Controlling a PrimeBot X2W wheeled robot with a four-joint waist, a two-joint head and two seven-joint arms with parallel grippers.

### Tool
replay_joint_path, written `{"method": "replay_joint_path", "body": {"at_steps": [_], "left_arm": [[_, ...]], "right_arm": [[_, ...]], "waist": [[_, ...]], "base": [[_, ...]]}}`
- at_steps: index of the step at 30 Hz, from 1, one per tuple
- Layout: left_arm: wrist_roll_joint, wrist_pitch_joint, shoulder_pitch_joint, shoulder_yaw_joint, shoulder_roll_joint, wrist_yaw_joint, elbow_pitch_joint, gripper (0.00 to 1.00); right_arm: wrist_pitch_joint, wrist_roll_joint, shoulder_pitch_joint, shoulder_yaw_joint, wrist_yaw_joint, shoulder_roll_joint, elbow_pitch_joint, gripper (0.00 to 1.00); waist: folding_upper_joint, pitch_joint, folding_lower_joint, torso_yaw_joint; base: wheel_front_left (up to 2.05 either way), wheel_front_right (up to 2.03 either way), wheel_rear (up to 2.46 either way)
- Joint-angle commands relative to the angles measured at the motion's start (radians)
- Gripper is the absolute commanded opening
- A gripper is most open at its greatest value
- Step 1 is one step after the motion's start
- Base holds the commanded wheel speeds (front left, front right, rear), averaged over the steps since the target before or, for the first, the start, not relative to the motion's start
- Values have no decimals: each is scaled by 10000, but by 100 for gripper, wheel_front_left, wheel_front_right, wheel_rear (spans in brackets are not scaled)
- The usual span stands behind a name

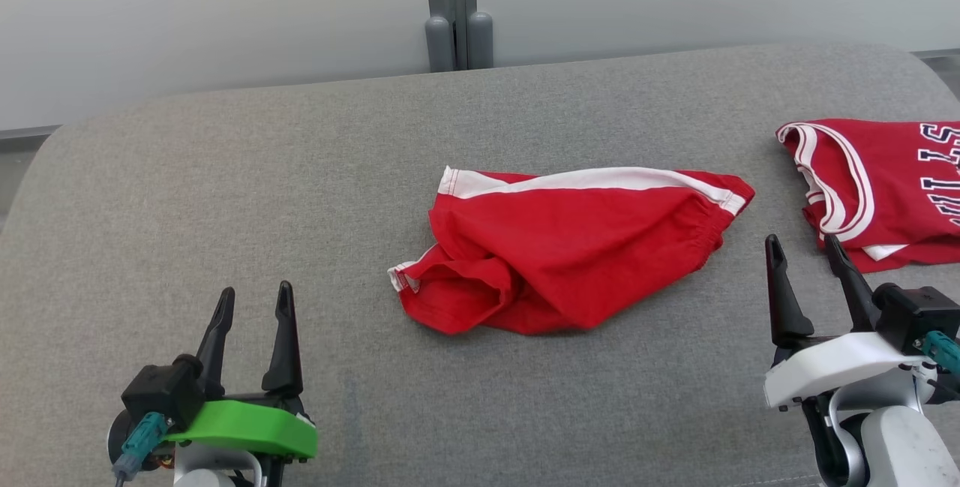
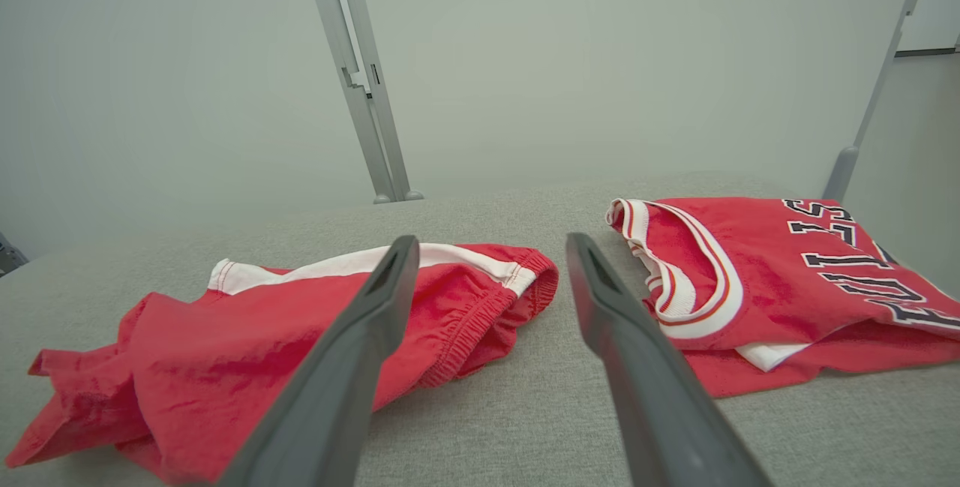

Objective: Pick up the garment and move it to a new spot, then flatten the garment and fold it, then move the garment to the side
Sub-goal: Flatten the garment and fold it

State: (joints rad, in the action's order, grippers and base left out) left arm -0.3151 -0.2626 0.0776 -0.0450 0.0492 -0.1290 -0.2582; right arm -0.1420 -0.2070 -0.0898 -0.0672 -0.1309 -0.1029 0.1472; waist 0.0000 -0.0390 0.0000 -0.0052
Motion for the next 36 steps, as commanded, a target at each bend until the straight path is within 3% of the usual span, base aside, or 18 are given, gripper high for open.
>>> {"method": "replay_joint_path", "body": {"at_steps": [1, 12, 18, 22, 27, 36], "left_arm": [[45, -25, -84, 12, 27, -23, 57, 100], [-10, -25, 9, 81, 27, -23, 179, 100], [-139, -24, 567, -429, 21, -23, -37, 100], [-273, 23, 1806, -1159, 30, -23, -1065, 100], [-557, 1152, 3888, -1938, 31, 214, -2789, 100], [-2090, 2620, 6498, -3416, 34, 753, -4941, 100]], "right_arm": [[87, 37, 93, 45, 2, 39, -59, 100], [281, -265, -24, 108, 2, 78, -38, 100], [1340, -980, -550, -127, 1, 159, 23, 100], [2714, -1255, -1148, -377, 1, -25, 272, 100], [4030, -1468, -2315, -850, -1, 161, 895, 100], [4625, -1867, -4111, -651, -1, 485, 2277, 100]], "waist": [[0, -30, 0, 14], [0, -227, 0, -33], [0, -515, 0, -49], [0, -927, 0, -4], [0, -1631, 0, -252], [0, -2731, 0, -979]], "base": [[0, 0, 0], [0, 0, 0], [0, 0, 0], [0, 0, 0], [0, 0, 0], [0, 0, 0]]}}
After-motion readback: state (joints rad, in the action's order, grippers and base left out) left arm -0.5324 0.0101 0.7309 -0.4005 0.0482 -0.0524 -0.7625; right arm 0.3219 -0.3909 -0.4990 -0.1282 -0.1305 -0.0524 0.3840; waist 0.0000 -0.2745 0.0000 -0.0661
